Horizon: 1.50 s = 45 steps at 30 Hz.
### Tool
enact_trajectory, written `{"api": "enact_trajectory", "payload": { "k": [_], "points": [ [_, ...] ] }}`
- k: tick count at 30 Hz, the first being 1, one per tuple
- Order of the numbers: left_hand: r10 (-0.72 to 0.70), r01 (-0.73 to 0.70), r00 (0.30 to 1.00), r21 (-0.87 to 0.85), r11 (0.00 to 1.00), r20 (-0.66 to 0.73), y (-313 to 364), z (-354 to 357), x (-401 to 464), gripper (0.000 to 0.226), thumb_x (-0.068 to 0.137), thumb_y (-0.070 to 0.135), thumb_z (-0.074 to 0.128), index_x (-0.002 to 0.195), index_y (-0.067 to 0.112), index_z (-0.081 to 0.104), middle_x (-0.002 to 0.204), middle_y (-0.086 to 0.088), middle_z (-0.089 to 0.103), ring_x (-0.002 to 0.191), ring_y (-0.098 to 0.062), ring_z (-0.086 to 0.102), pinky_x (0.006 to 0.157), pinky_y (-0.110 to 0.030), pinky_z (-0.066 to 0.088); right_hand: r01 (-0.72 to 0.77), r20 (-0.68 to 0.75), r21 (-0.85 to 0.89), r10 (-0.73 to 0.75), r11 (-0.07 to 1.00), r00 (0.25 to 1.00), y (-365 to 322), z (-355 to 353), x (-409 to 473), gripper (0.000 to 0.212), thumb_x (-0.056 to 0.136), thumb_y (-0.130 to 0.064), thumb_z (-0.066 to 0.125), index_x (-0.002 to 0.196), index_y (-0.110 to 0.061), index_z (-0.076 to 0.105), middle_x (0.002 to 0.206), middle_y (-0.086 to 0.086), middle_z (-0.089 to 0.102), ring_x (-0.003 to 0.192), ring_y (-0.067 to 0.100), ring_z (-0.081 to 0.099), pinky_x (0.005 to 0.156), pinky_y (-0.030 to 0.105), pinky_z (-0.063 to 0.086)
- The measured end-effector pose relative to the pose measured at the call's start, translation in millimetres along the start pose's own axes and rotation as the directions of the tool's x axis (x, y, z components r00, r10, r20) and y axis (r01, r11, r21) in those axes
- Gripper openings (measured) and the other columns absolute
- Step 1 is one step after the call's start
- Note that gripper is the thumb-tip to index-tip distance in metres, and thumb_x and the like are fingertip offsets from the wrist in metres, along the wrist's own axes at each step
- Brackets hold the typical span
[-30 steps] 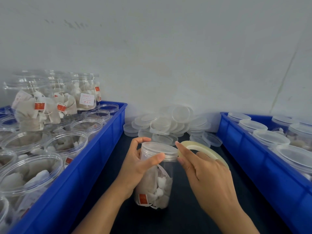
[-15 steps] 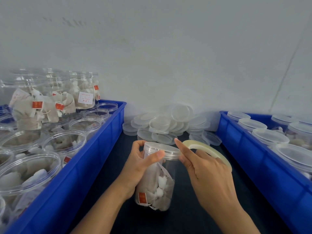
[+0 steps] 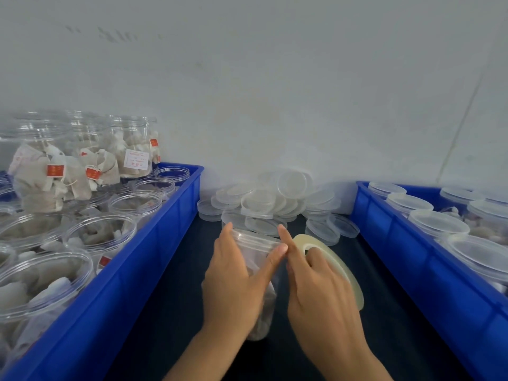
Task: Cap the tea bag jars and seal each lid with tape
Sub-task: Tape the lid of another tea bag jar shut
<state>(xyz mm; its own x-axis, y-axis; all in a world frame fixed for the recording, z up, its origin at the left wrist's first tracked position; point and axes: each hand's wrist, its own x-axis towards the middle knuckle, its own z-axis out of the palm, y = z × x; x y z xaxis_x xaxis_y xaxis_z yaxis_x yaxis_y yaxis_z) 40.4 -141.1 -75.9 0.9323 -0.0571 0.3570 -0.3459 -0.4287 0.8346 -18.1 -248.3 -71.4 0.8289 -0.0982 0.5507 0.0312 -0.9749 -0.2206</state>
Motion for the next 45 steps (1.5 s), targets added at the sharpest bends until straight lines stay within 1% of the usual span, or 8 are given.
{"api": "enact_trajectory", "payload": {
  "k": [4, 9, 12, 17, 24, 32, 42, 45],
  "points": [
    [-0.117, 0.128, 0.991, -0.235, 0.964, 0.062, -8, -6, 12, 0.08, 0.04, 0.083, 0.066, 0.105, 0.039, 0.052, 0.098, 0.017, 0.066, 0.087, 0.003, 0.062, 0.071, -0.022, 0.049, -0.003, 0.05, 0.089, -0.001, 0.996, 0.999, 0, 1, 1, 0.076, 0.1, -0.022, 0.034, 0.139, -0.048, -0.026, 0.104, -0.011, 0.037, 0.08, 0.005, 0.043, 0.064, 0.015, 0.034],
    [-0.145, 0.163, 0.987, -0.37, 0.915, 0.077, -17, -6, 17, 0.083, 0.034, 0.079, 0.077, 0.103, 0.038, 0.055, 0.094, 0.017, 0.068, 0.085, 0.001, 0.066, 0.078, -0.032, 0.056, -0.218, 0.149, 0.501, 0.165, 0.837, 0.975, -1, -2, 2, 0.057, 0.091, -0.055, 0.033, 0.14, -0.059, 0.004, 0.102, -0.021, 0.052, 0.08, -0.004, 0.048, 0.088, 0.034, 0.046],
    [-0.162, 0.184, 0.983, -0.423, 0.887, 0.089, -19, -10, 20, 0.085, 0.033, 0.074, 0.079, 0.104, 0.032, 0.057, 0.097, 0.01, 0.07, 0.088, -0.008, 0.069, 0.082, -0.04, 0.058, -0.294, 0.233, 0.467, 0.204, 0.834, 0.951, 5, -10, 2, 0.071, 0.071, -0.078, 0.026, 0.136, -0.053, 0.014, 0.076, -0.015, 0.06, 0.068, 0.001, 0.057, 0.076, 0.032, 0.049],
    [-0.133, 0.188, 0.98, -0.486, 0.854, 0.146, -18, -15, 20, 0.102, 0.023, 0.074, 0.083, 0.109, 0.026, 0.057, 0.103, 0.005, 0.07, 0.095, -0.013, 0.069, 0.086, -0.04, 0.057, -0.222, 0.137, 0.284, 0.189, 0.933, 0.972, 13, -25, 5, 0.06, 0.067, -0.079, 0.014, 0.1, -0.041, 0.048, 0.052, -0.022, 0.054, 0.046, -0.002, 0.049, 0.049, 0.019, 0.031],
    [-0.083, 0.168, 0.978, -0.48, 0.861, 0.193, -19, -15, 21, 0.096, 0.024, 0.071, 0.085, 0.107, 0.031, 0.057, 0.101, 0.01, 0.071, 0.095, -0.007, 0.068, 0.086, -0.035, 0.056, -0.135, 0.088, -0.026, 0.137, 0.99, 0.987, 25, -40, 10, 0.044, 0.084, -0.069, 0.023, 0.112, -0.046, 0.049, 0.064, -0.014, 0.055, 0.061, 0.003, 0.055, 0.059, 0.021, 0.048],
    [-0.025, 0.183, 0.957, -0.531, 0.827, 0.29, -18, -20, 21, 0.073, 0.044, 0.047, 0.084, 0.108, 0.019, 0.063, 0.092, 0.008, 0.075, 0.083, -0.006, 0.071, 0.062, -0.011, 0.052, -0.086, 0.129, -0.005, 0.086, 0.996, 0.988, 25, -28, 10, 0.044, 0.099, -0.053, 0.022, 0.142, -0.059, 0.014, 0.061, -0.015, 0.043, 0.061, 0.003, 0.047, 0.063, 0.025, 0.045],
    [-0.06, 0.271, 0.933, -0.582, 0.767, 0.355, -24, -18, 22, 0.093, 0.041, 0.052, 0.094, 0.114, 0.019, 0.048, 0.098, 0.007, 0.075, 0.092, -0.01, 0.072, 0.08, -0.029, 0.052, -0.071, 0.108, 0.012, 0.069, 0.997, 0.992, 21, -22, 8, 0.045, 0.098, -0.054, 0.021, 0.143, -0.057, 0.015, 0.058, -0.011, 0.04, 0.057, 0.007, 0.045, 0.057, 0.025, 0.044],
    [-0.001, 0.229, 0.921, -0.539, 0.811, 0.39, -23, -20, 21, 0.078, 0.055, 0.058, 0.085, 0.109, 0.016, 0.047, 0.099, 0.005, 0.073, 0.094, -0.011, 0.071, 0.078, -0.027, 0.053, -0.074, 0.076, -0.029, 0.076, 0.997, 0.994, 20, -22, 6, 0.046, 0.097, -0.055, 0.018, 0.143, -0.054, 0.018, 0.061, -0.012, 0.039, 0.063, 0.006, 0.048, 0.064, 0.028, 0.05]
  ]
}}
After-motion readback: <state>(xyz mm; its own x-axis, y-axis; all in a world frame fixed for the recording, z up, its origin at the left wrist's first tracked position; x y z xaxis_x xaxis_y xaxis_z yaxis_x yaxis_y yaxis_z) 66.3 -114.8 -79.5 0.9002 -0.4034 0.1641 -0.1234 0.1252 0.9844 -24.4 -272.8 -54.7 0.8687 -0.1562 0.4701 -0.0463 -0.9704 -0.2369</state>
